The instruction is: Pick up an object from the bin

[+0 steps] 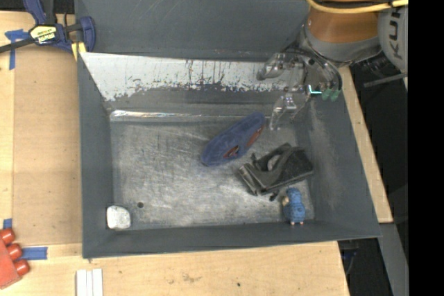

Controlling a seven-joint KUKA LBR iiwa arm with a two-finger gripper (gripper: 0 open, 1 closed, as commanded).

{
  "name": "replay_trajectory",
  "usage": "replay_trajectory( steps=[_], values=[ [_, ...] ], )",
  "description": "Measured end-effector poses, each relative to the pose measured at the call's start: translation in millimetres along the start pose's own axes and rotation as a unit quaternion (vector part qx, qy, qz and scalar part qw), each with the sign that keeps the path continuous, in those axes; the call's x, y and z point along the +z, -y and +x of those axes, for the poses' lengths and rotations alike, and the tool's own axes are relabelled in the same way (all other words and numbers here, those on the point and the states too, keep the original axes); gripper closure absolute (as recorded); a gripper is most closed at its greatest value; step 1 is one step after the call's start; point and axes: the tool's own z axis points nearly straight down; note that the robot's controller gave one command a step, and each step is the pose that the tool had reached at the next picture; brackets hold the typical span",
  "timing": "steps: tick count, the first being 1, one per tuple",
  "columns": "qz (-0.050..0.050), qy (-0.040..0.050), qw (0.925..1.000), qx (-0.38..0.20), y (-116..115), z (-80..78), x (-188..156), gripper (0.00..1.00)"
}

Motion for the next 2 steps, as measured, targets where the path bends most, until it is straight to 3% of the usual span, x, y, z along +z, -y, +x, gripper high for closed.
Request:
replay_trajectory(
  steps=[1, 2],
  values=[
    [0.000, 0.0028, 0.9995, -0.032, -11.2, 43.4, 162.9, 0.00],
    [0.000, 0.0078, 0.9994, -0.032, -11.4, 40.1, 157.6, 1.00]
  ],
)
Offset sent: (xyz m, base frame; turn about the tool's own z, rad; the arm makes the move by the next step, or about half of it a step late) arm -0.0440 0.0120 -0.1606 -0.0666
